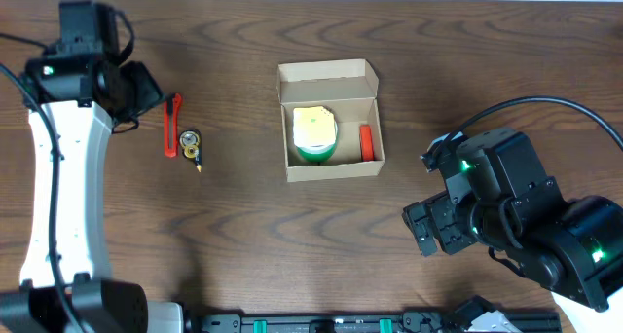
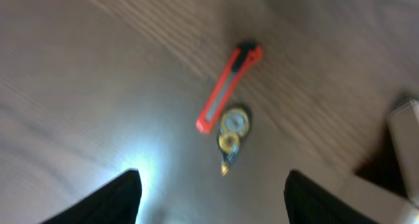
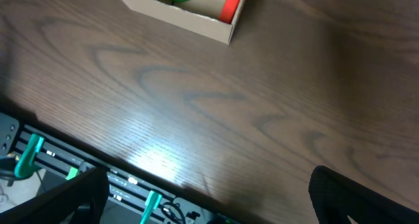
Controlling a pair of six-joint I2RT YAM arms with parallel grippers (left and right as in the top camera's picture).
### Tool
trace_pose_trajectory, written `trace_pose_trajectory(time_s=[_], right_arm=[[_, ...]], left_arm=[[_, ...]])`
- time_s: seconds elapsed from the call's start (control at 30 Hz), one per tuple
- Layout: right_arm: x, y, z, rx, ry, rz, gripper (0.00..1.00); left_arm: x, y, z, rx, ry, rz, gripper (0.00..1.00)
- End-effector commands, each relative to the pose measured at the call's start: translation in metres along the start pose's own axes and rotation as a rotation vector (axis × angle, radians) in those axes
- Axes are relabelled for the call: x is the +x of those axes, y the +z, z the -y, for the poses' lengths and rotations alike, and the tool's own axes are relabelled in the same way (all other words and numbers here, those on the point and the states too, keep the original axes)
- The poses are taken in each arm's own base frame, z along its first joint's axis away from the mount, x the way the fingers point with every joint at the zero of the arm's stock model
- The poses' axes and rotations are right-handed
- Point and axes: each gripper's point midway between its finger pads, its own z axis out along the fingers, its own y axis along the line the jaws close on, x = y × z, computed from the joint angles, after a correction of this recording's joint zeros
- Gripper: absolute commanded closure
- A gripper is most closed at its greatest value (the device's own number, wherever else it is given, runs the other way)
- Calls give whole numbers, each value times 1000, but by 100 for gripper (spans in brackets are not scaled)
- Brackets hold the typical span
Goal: Pack container
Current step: 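Open left gripper and move it to the red box cutter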
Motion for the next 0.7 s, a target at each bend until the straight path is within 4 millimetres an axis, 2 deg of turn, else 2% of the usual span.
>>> trace_pose_trajectory(time_s=[0.0, 0.1, 0.3, 0.5, 0.67], right_arm=[[0, 0, 2, 9, -9, -1, 1], [0, 0, 2, 9, -9, -1, 1], [0, 0, 2, 9, -9, -1, 1], [0, 0, 2, 9, -9, -1, 1], [0, 0, 2, 9, -9, -1, 1]], left_arm=[[21, 42, -1, 43, 133, -74, 29], [27, 73, 0, 47, 188, -86, 29], [31, 118, 9, 78, 257, -124, 28], [24, 155, 14, 67, 306, -105, 28], [24, 177, 11, 45, 386, -104, 22]])
